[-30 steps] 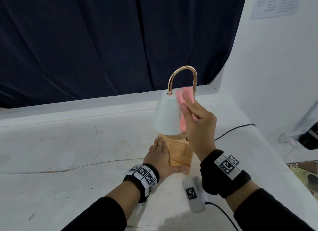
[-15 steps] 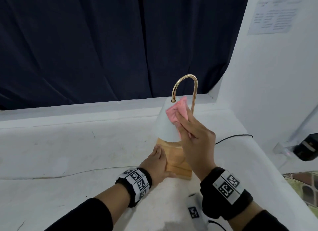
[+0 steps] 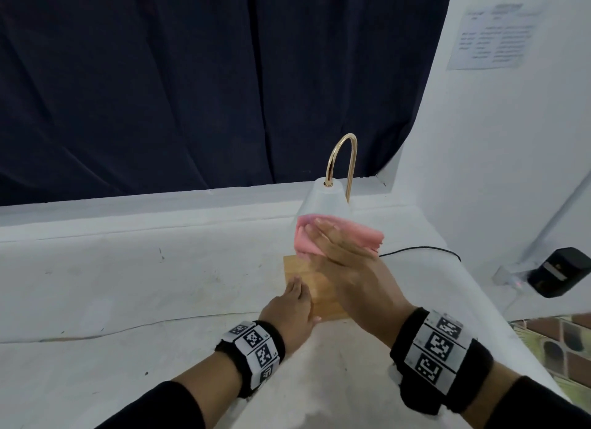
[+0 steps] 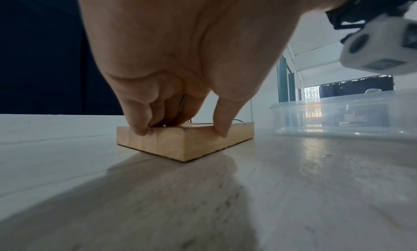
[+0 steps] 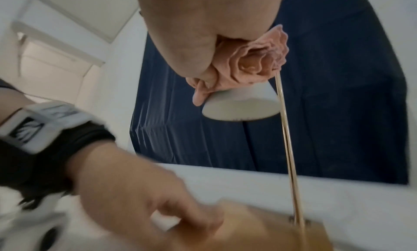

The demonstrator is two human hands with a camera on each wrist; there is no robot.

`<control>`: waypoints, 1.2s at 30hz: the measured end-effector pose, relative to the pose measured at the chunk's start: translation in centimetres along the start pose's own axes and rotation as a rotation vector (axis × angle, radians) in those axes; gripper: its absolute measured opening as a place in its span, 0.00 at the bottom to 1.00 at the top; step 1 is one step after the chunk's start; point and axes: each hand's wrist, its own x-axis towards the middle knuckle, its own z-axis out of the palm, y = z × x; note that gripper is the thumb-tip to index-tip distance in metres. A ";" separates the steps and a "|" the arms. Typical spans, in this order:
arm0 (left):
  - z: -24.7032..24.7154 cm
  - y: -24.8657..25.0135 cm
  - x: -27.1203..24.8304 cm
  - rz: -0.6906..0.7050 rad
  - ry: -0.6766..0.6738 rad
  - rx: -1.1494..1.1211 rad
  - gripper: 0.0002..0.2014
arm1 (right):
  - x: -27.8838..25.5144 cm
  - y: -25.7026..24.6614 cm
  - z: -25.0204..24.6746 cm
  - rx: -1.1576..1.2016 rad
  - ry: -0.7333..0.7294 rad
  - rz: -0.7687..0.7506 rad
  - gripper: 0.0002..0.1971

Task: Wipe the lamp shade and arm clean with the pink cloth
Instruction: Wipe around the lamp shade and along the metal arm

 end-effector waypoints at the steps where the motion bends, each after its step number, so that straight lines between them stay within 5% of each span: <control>1: 0.2 0.0 0.0 0.007 0.006 0.007 0.37 | 0.9 0.4 -0.6 -0.049 0.000 -0.017 0.23; 9: 0.8 -4.8 1.0 0.251 -0.046 -0.021 0.33 | 7.4 1.2 -0.7 -0.353 -0.180 -0.133 0.25; 12: 1.1 -6.5 1.6 0.324 -0.067 0.015 0.31 | 6.6 0.1 0.5 -0.468 -0.300 -0.187 0.10; 16: 1.4 -6.9 1.5 0.313 -0.075 -0.084 0.32 | 5.2 -0.6 0.6 -0.477 -0.480 -0.288 0.10; 19: 1.4 -6.9 1.7 0.336 -0.028 -0.146 0.33 | 3.5 -0.3 0.3 -0.312 -0.418 -0.351 0.13; 22: 1.7 -7.3 3.2 0.295 -0.025 -0.280 0.45 | 2.9 0.2 -0.9 -0.180 -0.305 -0.350 0.19; 28: -0.6 -7.8 4.8 0.188 -0.080 -0.160 0.60 | 5.6 1.7 -2.8 -0.320 -0.232 -0.250 0.19; 30: -0.9 -7.8 5.0 0.204 -0.076 -0.092 0.62 | 7.4 1.7 -2.6 -0.407 -0.285 -0.207 0.17; 34: 0.8 -8.3 5.6 0.211 0.008 -0.100 0.64 | 10.2 -0.3 -1.1 -0.542 -0.431 -0.159 0.27; 36: 0.7 -8.2 5.5 0.218 0.056 -0.103 0.63 | 10.3 -1.5 -0.1 -0.581 -0.588 -0.164 0.21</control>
